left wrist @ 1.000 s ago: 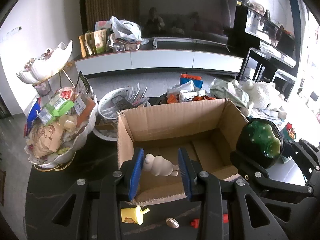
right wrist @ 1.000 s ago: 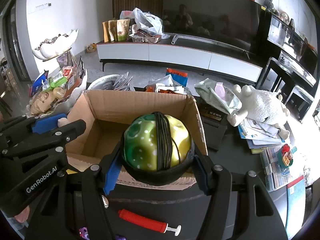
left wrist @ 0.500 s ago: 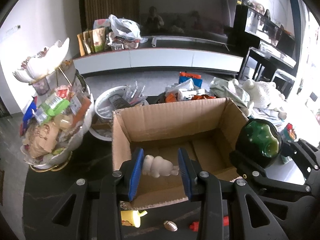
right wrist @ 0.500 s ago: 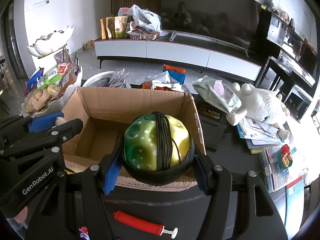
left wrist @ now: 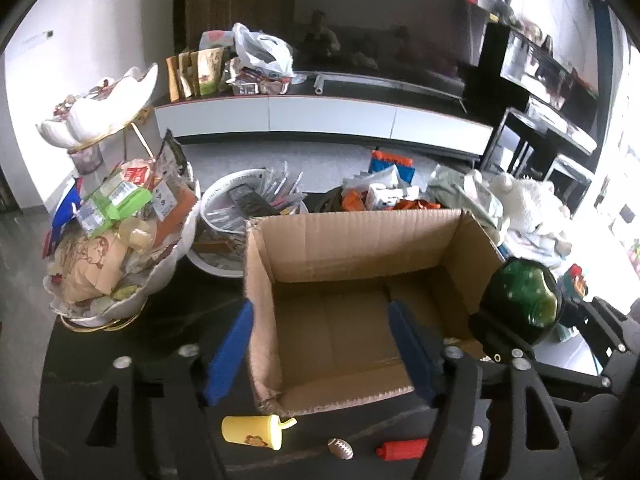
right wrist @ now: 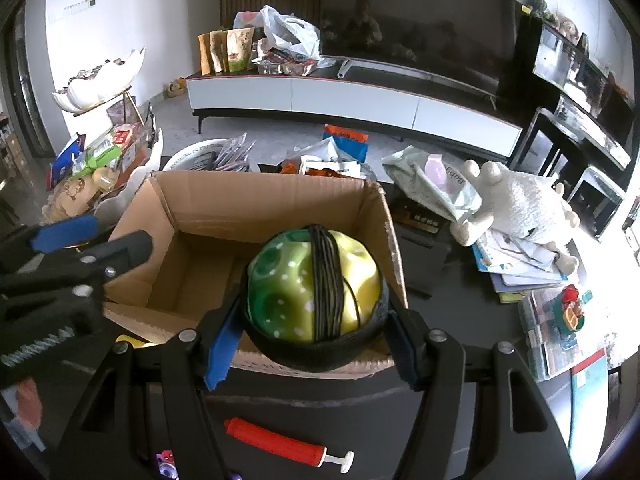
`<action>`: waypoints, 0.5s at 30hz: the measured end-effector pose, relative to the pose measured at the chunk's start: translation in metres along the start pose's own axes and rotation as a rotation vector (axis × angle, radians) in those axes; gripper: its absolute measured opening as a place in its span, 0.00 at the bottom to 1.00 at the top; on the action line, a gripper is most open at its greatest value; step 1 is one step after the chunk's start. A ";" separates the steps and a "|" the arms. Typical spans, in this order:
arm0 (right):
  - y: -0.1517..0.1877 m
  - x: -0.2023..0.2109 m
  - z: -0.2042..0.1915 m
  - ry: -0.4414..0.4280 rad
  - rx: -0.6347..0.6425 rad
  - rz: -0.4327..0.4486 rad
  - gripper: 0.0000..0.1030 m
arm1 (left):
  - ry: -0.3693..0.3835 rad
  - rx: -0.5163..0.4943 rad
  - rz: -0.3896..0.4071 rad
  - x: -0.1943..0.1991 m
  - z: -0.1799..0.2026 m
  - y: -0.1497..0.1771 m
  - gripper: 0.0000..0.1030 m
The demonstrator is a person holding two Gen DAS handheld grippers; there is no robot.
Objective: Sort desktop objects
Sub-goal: 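Open the left tool over the box while the right tool releases the ball inside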
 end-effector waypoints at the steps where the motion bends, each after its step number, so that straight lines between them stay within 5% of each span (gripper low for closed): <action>1: -0.001 0.001 0.001 0.003 -0.003 0.010 0.63 | -0.020 0.002 0.002 0.001 -0.003 -0.001 0.73; 4: -0.006 0.010 0.003 0.032 -0.005 0.054 0.71 | -0.016 0.002 0.014 0.004 -0.006 -0.003 0.78; 7: -0.009 0.014 0.003 0.043 0.003 0.071 0.91 | 0.001 0.009 0.005 0.005 -0.007 -0.002 0.91; 15: -0.006 0.019 0.007 0.023 -0.026 0.072 0.95 | -0.015 0.032 0.007 0.005 -0.016 0.001 0.96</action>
Point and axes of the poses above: each gripper's, at about its wrist camera, not at the fingertips, and x roughly against the way its jaws point, z to its right, y to its underside, the point moved 8 cm from there along -x, roughly the way its jaws point, and after that the axes turned 6 degrees about -y, right-handed, at the moved point
